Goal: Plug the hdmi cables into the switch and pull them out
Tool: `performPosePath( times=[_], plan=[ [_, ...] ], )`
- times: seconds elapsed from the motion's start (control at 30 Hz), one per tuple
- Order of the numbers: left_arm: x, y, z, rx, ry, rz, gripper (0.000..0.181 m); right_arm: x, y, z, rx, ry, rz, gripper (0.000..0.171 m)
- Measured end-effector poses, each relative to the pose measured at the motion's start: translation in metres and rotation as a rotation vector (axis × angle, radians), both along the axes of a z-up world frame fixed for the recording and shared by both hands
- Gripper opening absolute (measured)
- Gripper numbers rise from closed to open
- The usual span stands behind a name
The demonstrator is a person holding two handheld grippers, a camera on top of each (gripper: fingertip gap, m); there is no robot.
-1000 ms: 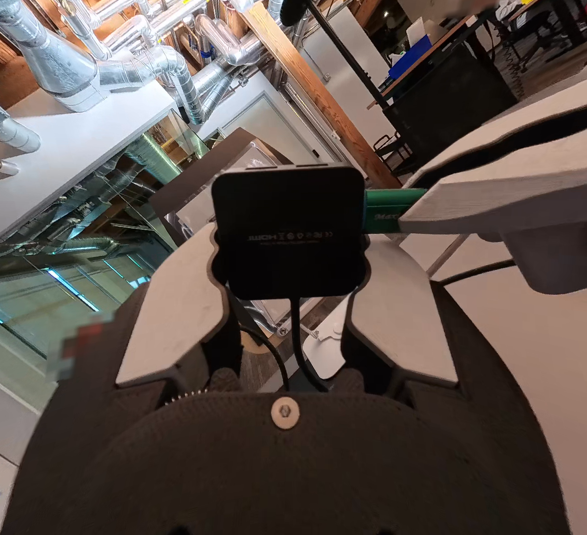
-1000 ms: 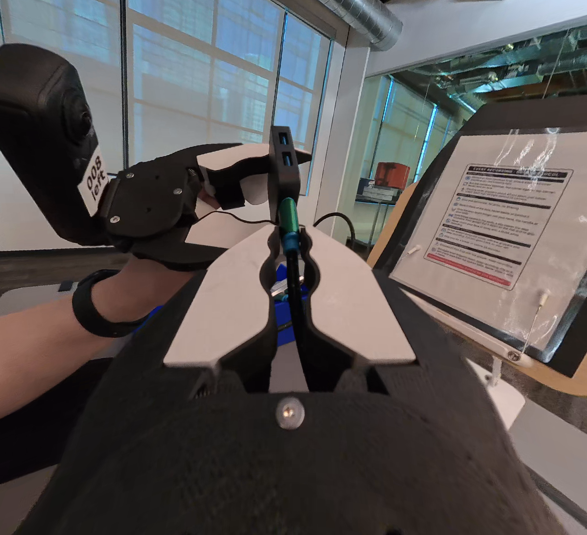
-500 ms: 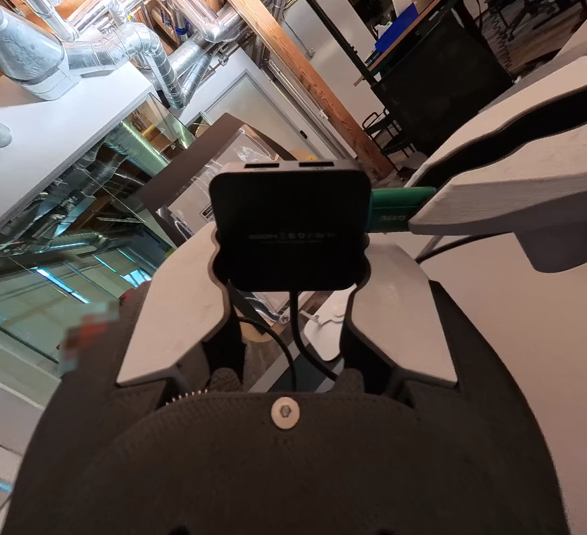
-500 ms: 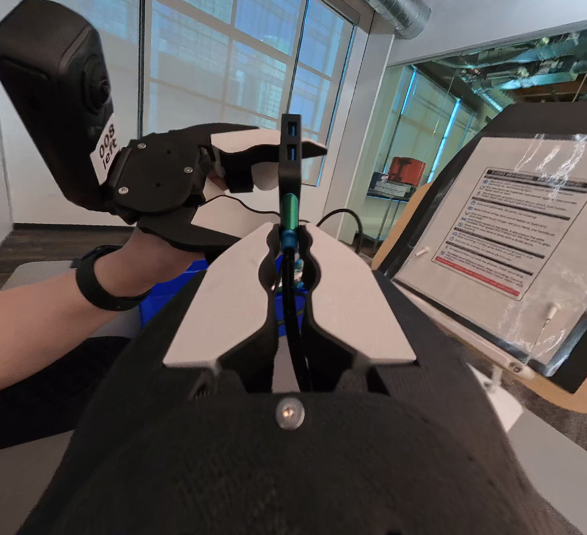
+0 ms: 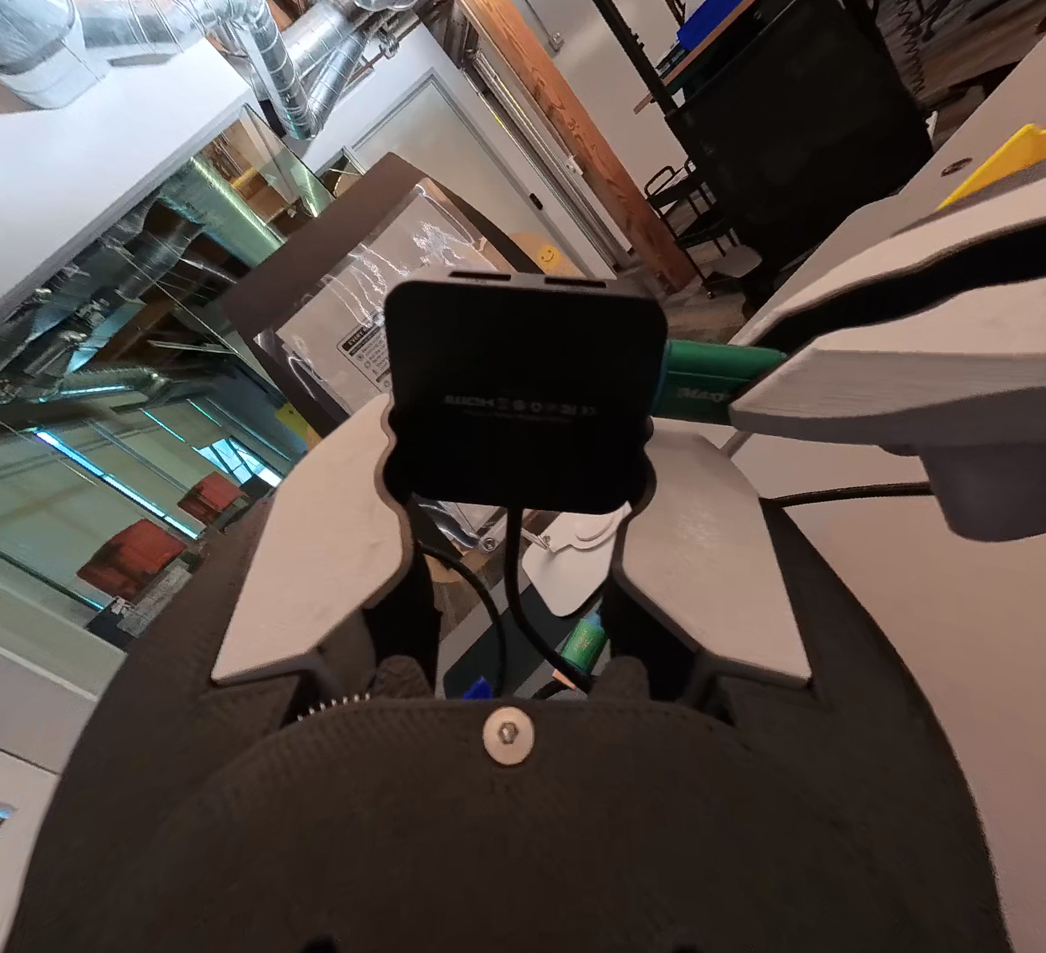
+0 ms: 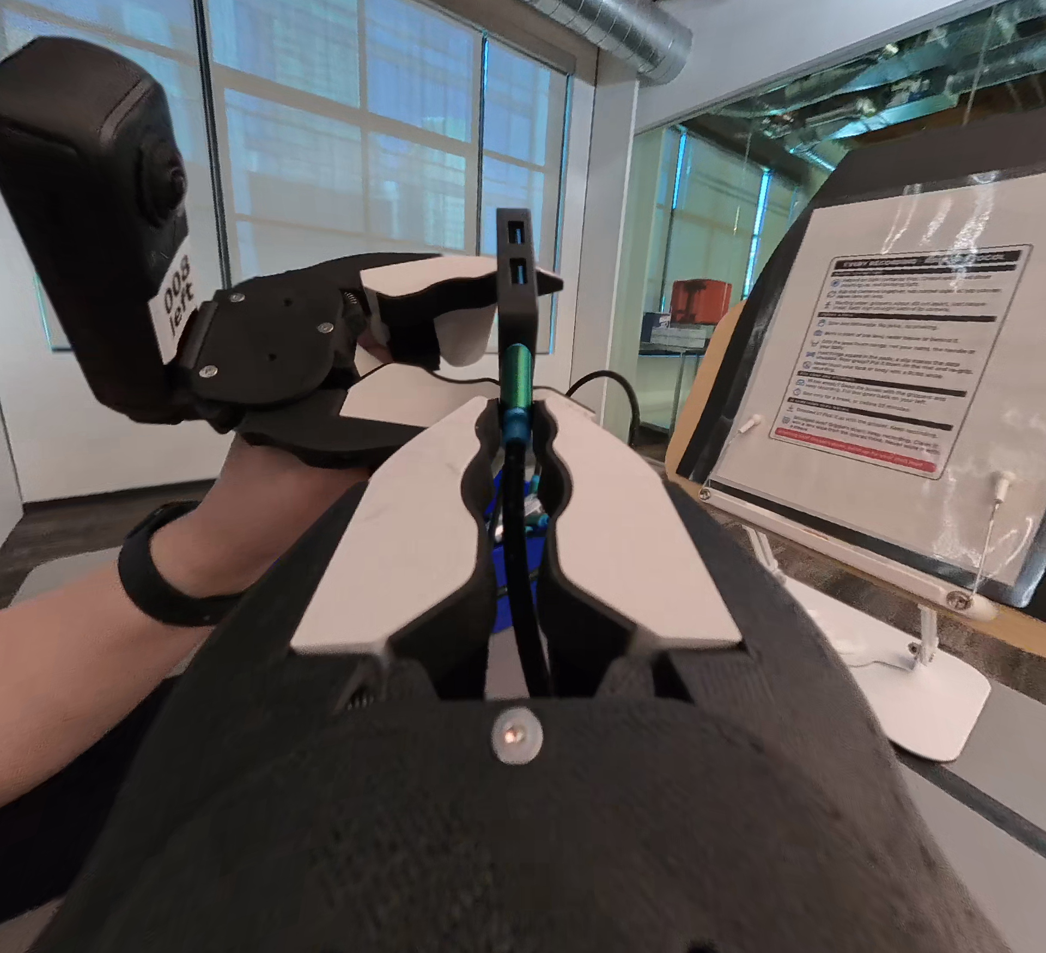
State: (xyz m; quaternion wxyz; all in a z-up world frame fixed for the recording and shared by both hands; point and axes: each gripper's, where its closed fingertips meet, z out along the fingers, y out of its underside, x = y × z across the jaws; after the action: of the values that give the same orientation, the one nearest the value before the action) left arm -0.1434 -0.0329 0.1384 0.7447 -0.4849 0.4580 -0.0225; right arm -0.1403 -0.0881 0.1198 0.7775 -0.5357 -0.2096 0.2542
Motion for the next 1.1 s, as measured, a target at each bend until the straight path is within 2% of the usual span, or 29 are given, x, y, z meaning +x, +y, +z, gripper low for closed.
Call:
performPosePath(
  times=[0.13,0.23,0.27,0.3,0.33,0.4,0.5,0.57,0.73,0.83,0.93,1.0,1.1],
  plan=[
    [0.004,0.000,-0.003,-0.079,-0.032,-0.028,0.076,0.002,-0.001,0.000,0.013,0.035,-0.015,0.013],
    [0.003,0.002,-0.003,-0.075,-0.018,-0.015,0.075,0.001,0.001,-0.001,0.013,0.015,-0.019,0.012],
    [-0.004,0.008,0.001,-0.048,-0.021,0.033,0.075,-0.001,0.000,-0.004,0.008,-0.025,-0.015,0.013],
    [-0.027,0.022,0.012,0.005,-0.056,0.158,0.075,-0.003,-0.001,-0.007,0.010,-0.071,-0.012,0.012],
    [-0.045,0.031,0.021,0.036,-0.040,0.196,0.075,-0.005,-0.002,-0.009,0.016,-0.109,-0.019,0.012],
    [-0.076,0.032,0.037,-0.049,-0.139,0.116,0.075,-0.009,0.001,-0.009,-0.013,-0.160,0.007,0.013],
    [-0.107,0.018,0.061,-0.197,-0.312,-0.035,0.075,0.002,0.001,0.010,-0.051,-0.108,0.064,0.012],
    [-0.120,0.010,0.072,-0.188,-0.352,-0.064,0.075,0.014,-0.002,0.025,-0.066,-0.088,0.094,0.012],
    [-0.139,-0.002,0.084,-0.105,-0.320,0.003,0.075,0.063,-0.033,0.069,-0.070,-0.080,0.121,0.012],
    [-0.136,-0.008,0.085,-0.114,-0.325,-0.024,0.075,0.100,-0.057,0.086,-0.089,-0.129,0.082,0.012],
    [-0.128,-0.009,0.082,-0.140,-0.317,-0.053,0.075,0.144,-0.076,0.065,-0.244,-0.274,0.017,0.012],
    [-0.123,-0.006,0.077,-0.150,-0.297,-0.046,0.076,0.173,-0.090,0.050,-0.360,-0.250,0.064,0.012],
    [-0.112,-0.003,0.069,-0.164,-0.259,-0.044,0.075,0.233,-0.093,0.035,-0.432,-0.154,-0.011,0.011]
  ],
)
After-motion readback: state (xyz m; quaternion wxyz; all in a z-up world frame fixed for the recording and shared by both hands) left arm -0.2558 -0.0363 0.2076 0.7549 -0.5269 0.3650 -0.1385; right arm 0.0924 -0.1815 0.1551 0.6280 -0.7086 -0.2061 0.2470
